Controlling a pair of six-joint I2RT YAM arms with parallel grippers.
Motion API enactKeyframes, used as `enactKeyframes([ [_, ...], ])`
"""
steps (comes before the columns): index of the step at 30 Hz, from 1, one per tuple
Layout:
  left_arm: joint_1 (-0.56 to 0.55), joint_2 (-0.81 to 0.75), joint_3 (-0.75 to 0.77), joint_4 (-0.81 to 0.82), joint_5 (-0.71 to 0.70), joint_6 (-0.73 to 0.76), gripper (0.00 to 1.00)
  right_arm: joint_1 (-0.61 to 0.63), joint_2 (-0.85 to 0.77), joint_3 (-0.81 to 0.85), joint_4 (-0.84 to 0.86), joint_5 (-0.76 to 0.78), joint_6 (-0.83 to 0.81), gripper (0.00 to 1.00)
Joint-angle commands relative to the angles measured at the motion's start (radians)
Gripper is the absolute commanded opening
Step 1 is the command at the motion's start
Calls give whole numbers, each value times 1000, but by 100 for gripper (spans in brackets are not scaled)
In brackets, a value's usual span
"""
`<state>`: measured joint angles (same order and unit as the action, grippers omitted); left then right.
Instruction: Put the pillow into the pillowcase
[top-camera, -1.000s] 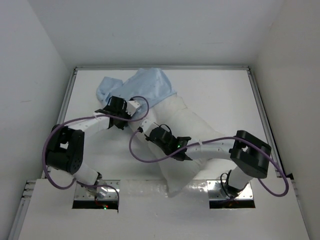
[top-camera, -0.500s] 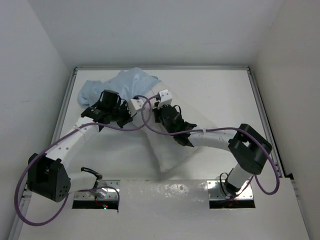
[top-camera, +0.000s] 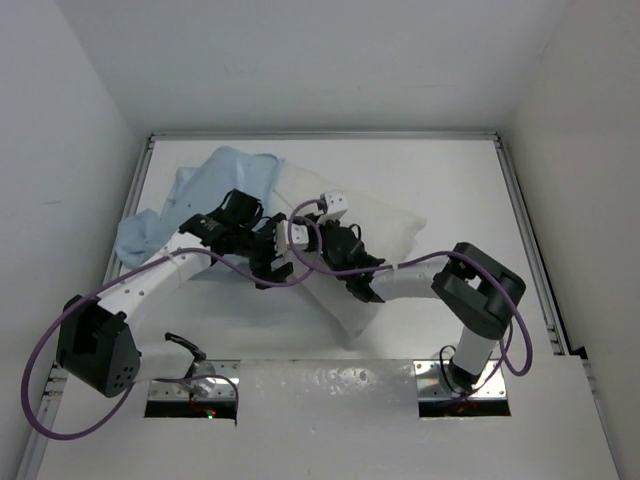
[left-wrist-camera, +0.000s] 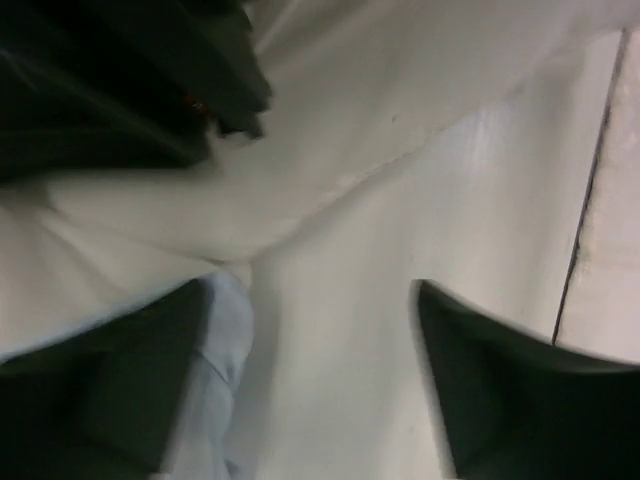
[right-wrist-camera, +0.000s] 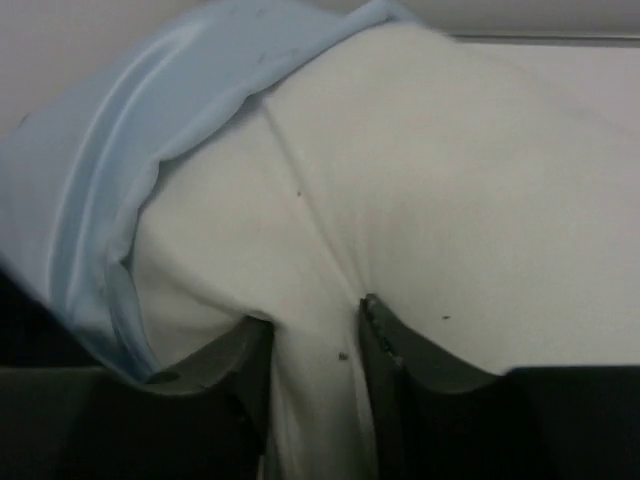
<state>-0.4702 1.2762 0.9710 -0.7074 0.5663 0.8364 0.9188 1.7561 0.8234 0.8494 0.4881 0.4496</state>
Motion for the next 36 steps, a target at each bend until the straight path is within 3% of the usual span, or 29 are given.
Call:
enactKeyframes([
  [1, 24, -57, 63, -98, 83, 59, 99, 5, -12, -163, 230, -166, 14, 43],
  [2, 36, -64, 89, -142, 61, 67, 100, 0, -55, -199, 279, -216, -9, 63],
  [3, 47, -73, 112, -168, 50, 66, 100, -1, -82, -228, 280, -227, -25, 76],
  [4, 70, -74, 135, -190, 44, 66, 100, -1, -116, -263, 260, -227, -43, 87],
  [5, 77, -77, 188, -240, 43, 75, 100, -8, -151, -268, 176, -229, -64, 90],
  [10, 103, -54, 386, -339, 104, 96, 100, -44, -386, -183, -160, -236, -256, 94],
  [12, 113, -22, 449, -220, 74, -29, 99, -116, -418, -111, -362, -278, -279, 95],
  [14, 117, 33, 463, -3, -93, -252, 86, -223, -400, 44, -569, -408, -281, 95],
  [16, 117, 89, 466, 133, -254, -404, 60, -282, -319, 214, -665, -483, -299, 98],
  [17, 117, 122, 495, 208, -378, -437, 57, -332, -284, 267, -731, -499, -307, 99],
  [20, 117, 375, 653, 188, -460, -503, 57, -446, -117, 472, -814, -681, -269, 99],
  [24, 116, 567, 770, 251, -561, -575, 57, -555, 116, 661, -822, -948, -223, 99],
  [27, 117, 638, 825, 246, -620, -576, 57, -577, 215, 767, -865, -1095, -236, 99],
  [31, 119, 735, 899, 171, -585, -582, 53, -580, 328, 810, -961, -1241, -284, 99],
  [34, 117, 744, 896, 131, -513, -583, 25, -580, 326, 737, -937, -1243, -292, 99],
  [35, 117, 738, 890, 128, -504, -583, 3, -578, 309, 674, -911, -1266, -289, 99],
  [36, 117, 732, 874, 128, -497, -588, 0, -575, 300, 648, -891, -1286, -287, 99],
])
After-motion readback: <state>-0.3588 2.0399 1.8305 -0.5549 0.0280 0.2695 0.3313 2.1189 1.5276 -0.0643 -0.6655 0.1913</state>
